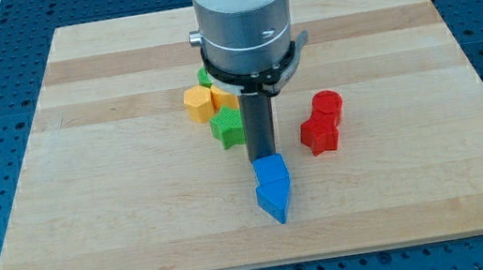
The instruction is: Push the green star into the green circle
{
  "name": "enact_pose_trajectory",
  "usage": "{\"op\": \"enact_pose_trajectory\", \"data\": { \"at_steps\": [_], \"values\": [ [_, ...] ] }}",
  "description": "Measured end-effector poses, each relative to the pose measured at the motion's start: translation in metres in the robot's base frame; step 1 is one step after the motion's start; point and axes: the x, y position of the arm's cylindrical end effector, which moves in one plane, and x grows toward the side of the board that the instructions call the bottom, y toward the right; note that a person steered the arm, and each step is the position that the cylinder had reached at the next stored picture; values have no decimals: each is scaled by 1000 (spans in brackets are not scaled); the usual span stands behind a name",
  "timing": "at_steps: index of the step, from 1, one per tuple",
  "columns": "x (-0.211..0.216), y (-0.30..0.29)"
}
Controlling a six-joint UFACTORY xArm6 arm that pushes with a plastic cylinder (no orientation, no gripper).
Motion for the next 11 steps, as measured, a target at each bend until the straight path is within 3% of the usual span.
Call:
{"op": "enact_pose_trajectory", "data": {
  "at_steps": [7,11],
  "values": [
    [-34,-41],
    [-100,-45]
  ]
}}
